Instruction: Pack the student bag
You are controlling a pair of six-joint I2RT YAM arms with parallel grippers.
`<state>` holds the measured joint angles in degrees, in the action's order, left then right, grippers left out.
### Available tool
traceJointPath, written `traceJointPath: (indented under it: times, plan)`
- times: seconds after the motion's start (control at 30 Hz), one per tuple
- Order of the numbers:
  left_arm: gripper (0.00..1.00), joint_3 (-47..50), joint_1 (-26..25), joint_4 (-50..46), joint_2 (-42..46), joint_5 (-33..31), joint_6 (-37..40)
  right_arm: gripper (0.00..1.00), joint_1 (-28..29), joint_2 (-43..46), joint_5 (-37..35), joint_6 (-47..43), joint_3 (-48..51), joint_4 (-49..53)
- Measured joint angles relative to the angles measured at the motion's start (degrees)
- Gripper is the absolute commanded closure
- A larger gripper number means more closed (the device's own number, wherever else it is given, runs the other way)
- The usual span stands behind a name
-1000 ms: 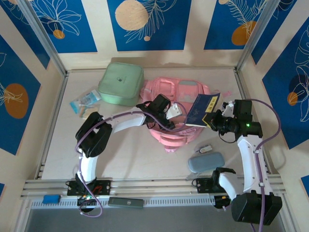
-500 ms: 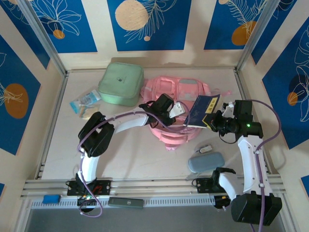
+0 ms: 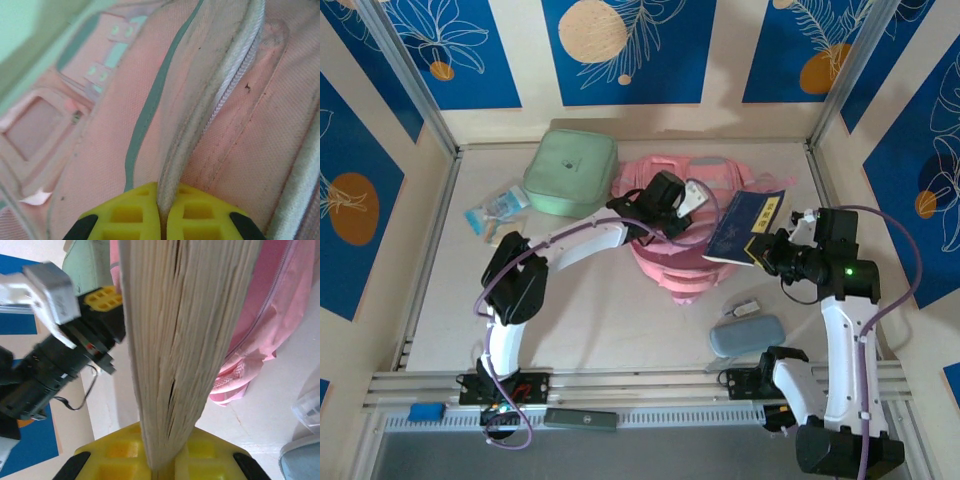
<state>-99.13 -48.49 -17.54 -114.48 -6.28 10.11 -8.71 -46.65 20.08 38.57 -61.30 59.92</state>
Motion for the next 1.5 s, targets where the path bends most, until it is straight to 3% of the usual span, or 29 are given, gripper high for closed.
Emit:
traceJointPath:
  times: [0.27, 0.53, 0.8, 1.1, 1.33, 1.5]
  plan:
    - [1.0, -10.32, 1.6, -5.9, -0.07, -2.91, -4.68, 1.0, 0.0, 4.72, -7.04, 1.77, -1.55, 5.75]
    - [1.0, -16.9, 1.86, -13.16, -0.48, -1.22, -7.32, 1.0, 4.04, 4.0, -3.87, 5.31, 10.82, -0.28]
    - [1.0, -17.09, 1.86, -18.38, -0.46, 2.58, -8.92, 1.0, 14.84, -9.94, 3.19, 6.86, 14.19, -17.68]
    - [1.0, -14.1, 1.86, -19.41, 2.95, 3.5, -14.21, 1.0, 11.19, -27.15, 9.46, 4.17, 14.43, -36.22]
    - [1.0, -13.94, 1.86, -19.8, 3.54, 3.5, -16.13, 0.78, 8.96, -38.64, 8.76, 0.2, 11.72, -39.67]
    - [1.0, -13.94, 1.86, -19.8, 3.54, 3.45, -16.28, 0.65, 8.26, -39.06, 6.21, -2.21, 9.97, -37.94]
